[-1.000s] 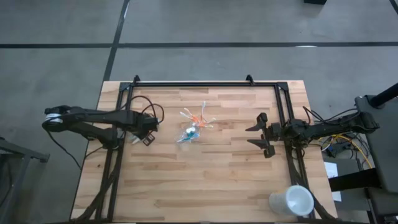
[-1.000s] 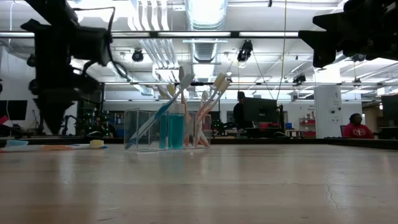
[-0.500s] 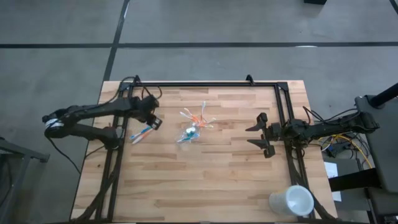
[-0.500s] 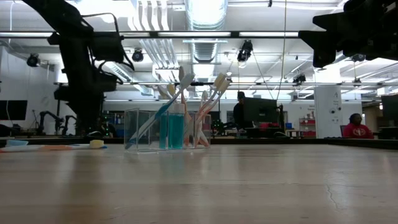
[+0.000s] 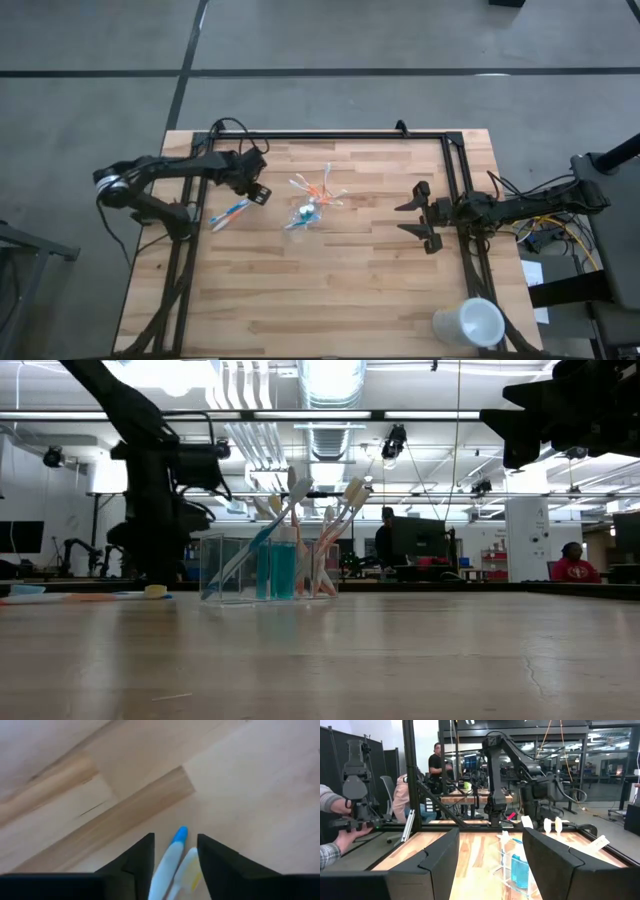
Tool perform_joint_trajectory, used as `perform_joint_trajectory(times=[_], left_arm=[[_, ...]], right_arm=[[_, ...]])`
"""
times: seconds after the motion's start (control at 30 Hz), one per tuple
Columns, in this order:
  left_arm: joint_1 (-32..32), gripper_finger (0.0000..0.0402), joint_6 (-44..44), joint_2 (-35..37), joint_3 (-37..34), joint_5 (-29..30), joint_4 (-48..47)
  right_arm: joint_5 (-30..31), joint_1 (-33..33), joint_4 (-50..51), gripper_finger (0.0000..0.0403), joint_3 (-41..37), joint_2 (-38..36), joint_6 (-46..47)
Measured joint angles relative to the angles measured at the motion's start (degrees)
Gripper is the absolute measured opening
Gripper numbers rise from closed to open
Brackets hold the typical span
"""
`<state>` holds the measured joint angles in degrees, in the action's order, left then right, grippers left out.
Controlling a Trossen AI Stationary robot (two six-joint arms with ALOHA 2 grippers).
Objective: Pick & Place toothbrushing station
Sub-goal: Put the blue toothbrush into the transparent organizer
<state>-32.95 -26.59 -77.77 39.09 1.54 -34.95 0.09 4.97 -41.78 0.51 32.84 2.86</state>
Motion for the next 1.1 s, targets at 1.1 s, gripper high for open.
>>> perform_joint_trajectory(times=[1.1], left_arm=[[-0.18, 0.0146, 12.72, -7.39, 2.16, -1.18, -1.49]], right_arm=[[0.01, 0.02, 0.02, 0.0215, 0.02, -0.05, 0.07]])
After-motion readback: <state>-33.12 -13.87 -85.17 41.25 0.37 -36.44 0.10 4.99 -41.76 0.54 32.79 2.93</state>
